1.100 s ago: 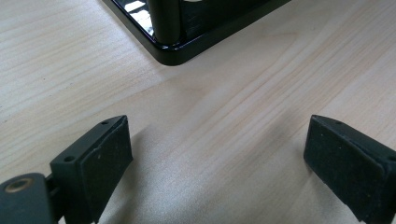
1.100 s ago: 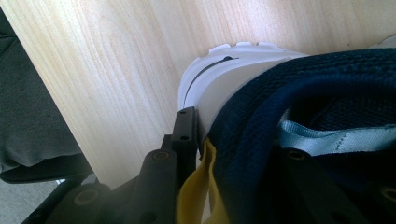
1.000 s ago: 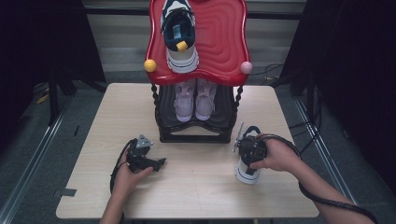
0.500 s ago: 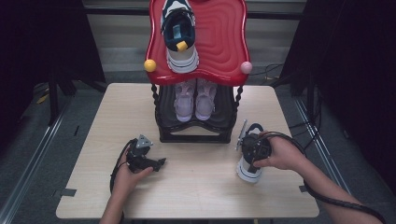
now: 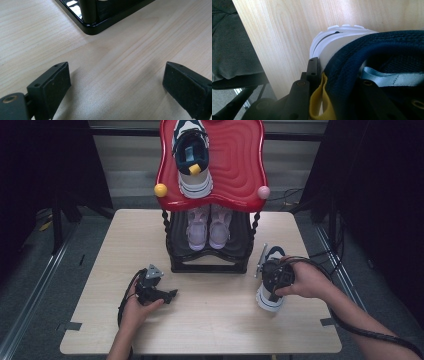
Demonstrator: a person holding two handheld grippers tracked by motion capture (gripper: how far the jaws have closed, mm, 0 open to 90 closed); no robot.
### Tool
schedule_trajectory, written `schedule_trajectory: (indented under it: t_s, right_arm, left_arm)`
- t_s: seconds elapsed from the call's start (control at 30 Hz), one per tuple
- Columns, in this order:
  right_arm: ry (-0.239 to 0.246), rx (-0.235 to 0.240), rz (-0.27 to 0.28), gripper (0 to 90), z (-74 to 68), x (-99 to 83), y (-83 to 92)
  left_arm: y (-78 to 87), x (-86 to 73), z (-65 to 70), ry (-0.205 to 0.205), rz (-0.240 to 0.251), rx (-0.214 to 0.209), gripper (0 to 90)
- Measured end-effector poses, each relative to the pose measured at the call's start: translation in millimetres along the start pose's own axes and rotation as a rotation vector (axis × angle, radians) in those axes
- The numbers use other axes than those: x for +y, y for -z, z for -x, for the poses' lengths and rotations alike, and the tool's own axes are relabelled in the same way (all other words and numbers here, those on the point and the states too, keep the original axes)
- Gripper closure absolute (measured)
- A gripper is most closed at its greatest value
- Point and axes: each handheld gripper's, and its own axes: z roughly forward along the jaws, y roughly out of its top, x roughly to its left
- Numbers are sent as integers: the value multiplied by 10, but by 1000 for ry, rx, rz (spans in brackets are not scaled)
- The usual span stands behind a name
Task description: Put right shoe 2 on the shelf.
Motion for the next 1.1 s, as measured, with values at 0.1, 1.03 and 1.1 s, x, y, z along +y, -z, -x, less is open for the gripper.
schedule_trajectory:
  t_s: [0.1, 1.03, 1.1]
  right_arm:
    - [-9, -1, -2, 731, -3, -4, 33]
    - [45, 7, 6, 739, -26, -27, 690]
    - [45, 5, 7, 739, -26, -25, 752]
  left_arm:
    - [0, 0, 0, 0, 0, 0, 71]
    - [-2, 0, 5, 10, 4, -3, 72]
    - [-2, 1, 6, 8, 3, 2, 72]
